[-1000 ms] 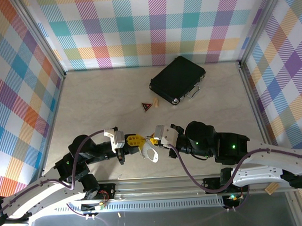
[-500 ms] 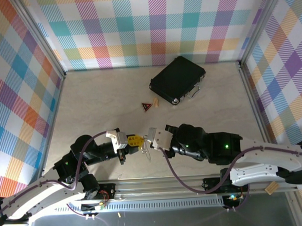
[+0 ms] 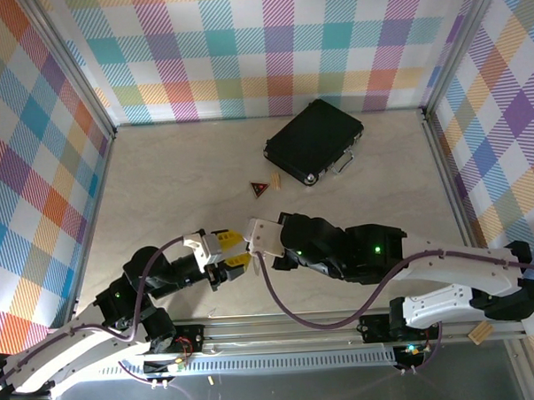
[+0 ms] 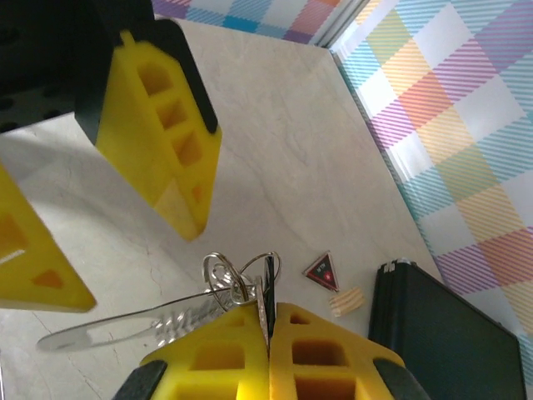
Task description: Put the keys on the keyring
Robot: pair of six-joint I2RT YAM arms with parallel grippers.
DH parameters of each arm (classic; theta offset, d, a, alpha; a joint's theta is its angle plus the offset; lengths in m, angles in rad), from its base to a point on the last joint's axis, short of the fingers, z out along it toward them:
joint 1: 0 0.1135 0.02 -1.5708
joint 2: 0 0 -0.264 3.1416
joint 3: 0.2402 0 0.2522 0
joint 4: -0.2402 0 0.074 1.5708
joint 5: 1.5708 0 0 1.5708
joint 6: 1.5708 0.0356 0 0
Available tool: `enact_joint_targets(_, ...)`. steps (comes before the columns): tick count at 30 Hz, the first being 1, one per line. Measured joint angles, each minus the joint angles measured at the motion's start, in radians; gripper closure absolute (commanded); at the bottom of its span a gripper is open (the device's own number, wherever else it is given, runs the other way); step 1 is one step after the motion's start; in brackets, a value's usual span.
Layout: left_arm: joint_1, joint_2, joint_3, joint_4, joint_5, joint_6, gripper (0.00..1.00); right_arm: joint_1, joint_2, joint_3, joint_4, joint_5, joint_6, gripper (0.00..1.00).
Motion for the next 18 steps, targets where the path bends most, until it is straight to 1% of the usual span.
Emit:
enact_joint_targets(2,0.0,-0.015,-0.003,0.0,-0.016,-0.006,0.48,0.0,0.012,0.018,-0.021,0.014,0.005,1.0)
enact_joint_targets(3,0.0,-0.023,-0.004,0.0,-0.026,-0.013,0.42,0.0,0.021,0.031,-0.036,0.021,0.01,1.0)
enact_joint_targets(5,0.0,-0.037,-0.011,0.0,-0.043,-0.027,0.35,-0.002,0.047,0.062,-0.069,0.031,0.024,1.0)
enact_joint_targets(10,0.0,-0.055,-0.024,-0.011,-0.105,-0.08,0.21,-0.029,0.099,0.092,-0.127,0.03,0.065,1.0)
enact_joint_targets(13,0.0,-0.055,-0.017,-0.048,-0.138,-0.115,0.11,-0.078,0.105,0.092,-0.151,0.011,0.094,1.0)
enact_joint_targets(16,0.0,-0.055,-0.011,-0.086,-0.164,-0.148,0.0,-0.15,0.105,0.091,-0.156,-0.032,0.123,1.0)
enact_joint_targets(18,0.0,-0.058,-0.011,-0.103,-0.176,-0.163,0.0,-0.197,0.105,0.087,-0.157,-0.066,0.139,1.0)
